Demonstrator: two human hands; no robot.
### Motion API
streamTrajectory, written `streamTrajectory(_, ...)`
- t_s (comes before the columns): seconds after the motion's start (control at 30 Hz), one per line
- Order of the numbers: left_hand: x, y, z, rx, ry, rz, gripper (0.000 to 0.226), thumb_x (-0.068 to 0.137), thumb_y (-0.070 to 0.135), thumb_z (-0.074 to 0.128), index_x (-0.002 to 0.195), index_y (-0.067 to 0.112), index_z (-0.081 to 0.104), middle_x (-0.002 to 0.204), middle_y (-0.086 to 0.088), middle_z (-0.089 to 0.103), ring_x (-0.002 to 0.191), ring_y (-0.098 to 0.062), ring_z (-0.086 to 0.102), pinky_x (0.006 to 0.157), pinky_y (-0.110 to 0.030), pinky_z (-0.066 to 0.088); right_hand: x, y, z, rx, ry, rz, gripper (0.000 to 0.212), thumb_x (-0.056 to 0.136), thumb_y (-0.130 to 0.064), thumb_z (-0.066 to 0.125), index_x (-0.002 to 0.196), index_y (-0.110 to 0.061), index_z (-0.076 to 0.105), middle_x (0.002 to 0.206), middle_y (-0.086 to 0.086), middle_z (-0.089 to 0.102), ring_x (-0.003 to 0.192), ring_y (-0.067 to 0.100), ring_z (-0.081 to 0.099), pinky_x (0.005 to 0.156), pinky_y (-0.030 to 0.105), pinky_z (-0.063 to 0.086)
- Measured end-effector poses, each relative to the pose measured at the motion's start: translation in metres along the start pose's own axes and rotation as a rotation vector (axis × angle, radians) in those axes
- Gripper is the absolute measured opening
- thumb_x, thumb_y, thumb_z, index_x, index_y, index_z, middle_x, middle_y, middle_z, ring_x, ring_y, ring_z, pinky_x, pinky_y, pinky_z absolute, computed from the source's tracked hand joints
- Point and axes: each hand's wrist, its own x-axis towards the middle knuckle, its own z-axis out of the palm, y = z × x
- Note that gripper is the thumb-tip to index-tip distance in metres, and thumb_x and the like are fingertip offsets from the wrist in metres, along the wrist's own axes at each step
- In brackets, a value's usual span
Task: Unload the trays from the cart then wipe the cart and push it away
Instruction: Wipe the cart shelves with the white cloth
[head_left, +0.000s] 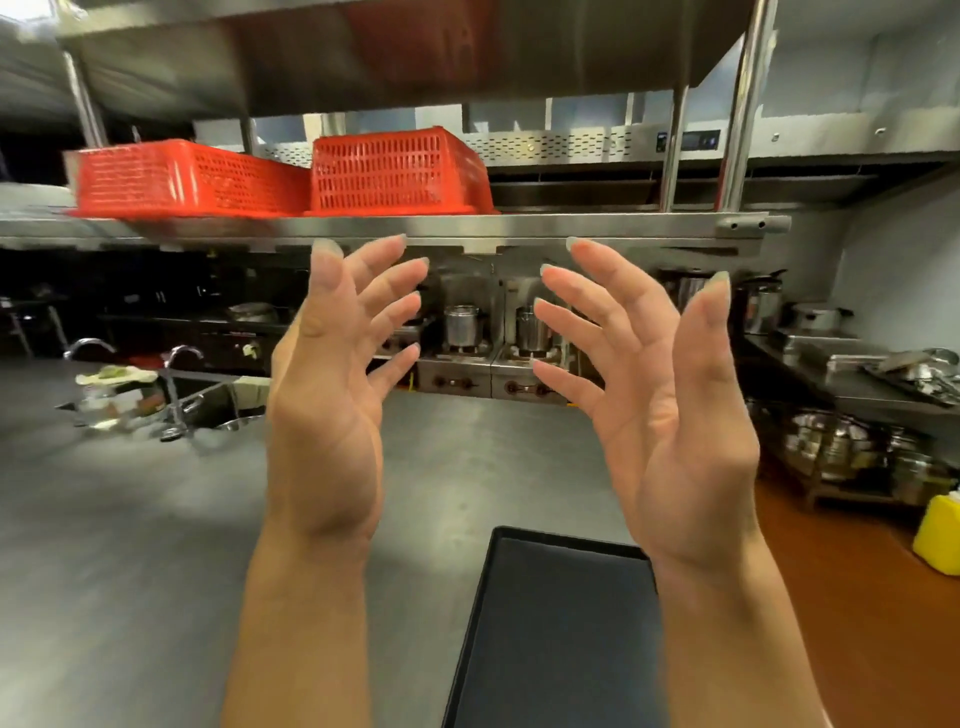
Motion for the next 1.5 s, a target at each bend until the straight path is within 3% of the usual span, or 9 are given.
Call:
streamTrajectory(0.23,-0.071,0.071,-0.078,0.221,0.369,0.023,0.070,0.094,0.064,0.028,0.137,0.020,0.061,0.132,-0.001,0.069,0.129,-0.020,0.060,0.113,-0.056,0.037,-0.002,0.009,0.097,0.369,-0.379,0.067,0.095,0.079,-0.086,0.039,0.151,-0.025,0.046,0.149,-0.004,0.055,0.139,0.015,0.051,0.114,0.055,0.038)
streamTrajectory(0.43,-0.228,0.172,-0.109,0.587,0.902,0.062,0.068,0.093,0.066,0.036,0.136,0.020,0.062,0.132,-0.001,0.069,0.128,-0.019,0.061,0.114,-0.056,0.037,-0.079,-0.022,0.204,0.738,-0.780,0.207,0.101,0.071,-0.091,0.048,0.147,-0.024,0.052,0.144,-0.004,0.060,0.135,0.018,0.055,0.113,0.060,0.038)
streamTrajectory(0.57,-0.344,0.244,-0.082,0.771,1.226,0.079,0.068,0.093,0.063,0.030,0.137,0.021,0.061,0.132,0.002,0.070,0.126,-0.015,0.062,0.113,-0.054,0.040,-0.167,-0.070,0.253,0.917,-1.038,0.318,0.098,0.075,-0.089,0.047,0.146,-0.023,0.053,0.143,-0.001,0.061,0.134,0.021,0.056,0.112,0.062,0.040)
streamTrajectory(0.7,-0.445,0.303,-0.030,0.946,1.503,0.120,0.065,0.094,0.066,0.033,0.138,0.027,0.061,0.133,0.007,0.068,0.128,-0.011,0.061,0.114,-0.053,0.039,-0.252,-0.143,0.283,1.022,-1.267,0.347,0.073,0.096,-0.068,0.021,0.145,-0.025,0.054,0.142,-0.003,0.061,0.133,0.019,0.056,0.112,0.061,0.040)
streamTrajectory(0.9,-0.580,0.397,0.062,1.135,1.836,0.265,0.060,0.093,0.067,0.039,0.135,0.030,0.062,0.129,0.012,0.070,0.126,-0.008,0.062,0.113,-0.051,0.041,-0.383,-0.279,0.296,1.193,-1.562,0.321,0.071,0.098,-0.061,0.016,0.144,-0.025,0.055,0.141,-0.006,0.063,0.132,0.015,0.058,0.110,0.056,0.042)
streamTrajectory(1.03,-0.667,0.459,0.115,1.222,1.973,0.296,0.057,0.093,0.065,0.035,0.131,0.034,0.063,0.130,0.013,0.069,0.126,-0.008,0.061,0.113,-0.049,0.042,-0.478,-0.366,0.291,1.265,-1.710,0.271,0.070,0.097,-0.065,0.019,0.144,-0.028,0.056,0.140,-0.008,0.062,0.131,0.013,0.058,0.110,0.054,0.043)
streamTrajectory(1.17,-0.749,0.520,0.156,1.290,2.043,0.289,0.060,0.091,0.067,0.033,0.134,0.035,0.061,0.131,0.016,0.068,0.127,-0.007,0.060,0.115,-0.050,0.041,-0.568,-0.457,0.281,1.328,-1.798,0.214,0.087,0.081,-0.086,0.033,0.144,-0.031,0.055,0.142,-0.009,0.060,0.133,0.013,0.056,0.109,0.054,0.044)
streamTrajectory(1.33,-0.826,0.573,0.178,1.301,2.111,0.244,0.063,0.091,0.071,0.033,0.136,0.035,0.059,0.133,0.016,0.066,0.129,-0.008,0.059,0.115,-0.052,0.040,-0.651,-0.535,0.284,1.306,-1.883,0.210,0.068,0.097,-0.063,0.017,0.143,-0.033,0.055,0.144,-0.011,0.059,0.133,0.009,0.055,0.110,0.051,0.044)
streamTrajectory(1.5,-0.892,0.621,0.177,1.296,2.112,0.281,0.063,0.092,0.069,0.034,0.137,0.033,0.059,0.134,0.014,0.067,0.130,-0.010,0.059,0.115,-0.053,0.039,-0.714,-0.593,0.308,1.322,-1.922,0.240,0.066,0.098,-0.060,0.017,0.144,-0.030,0.055,0.143,-0.011,0.060,0.132,0.009,0.056,0.109,0.050,0.046)
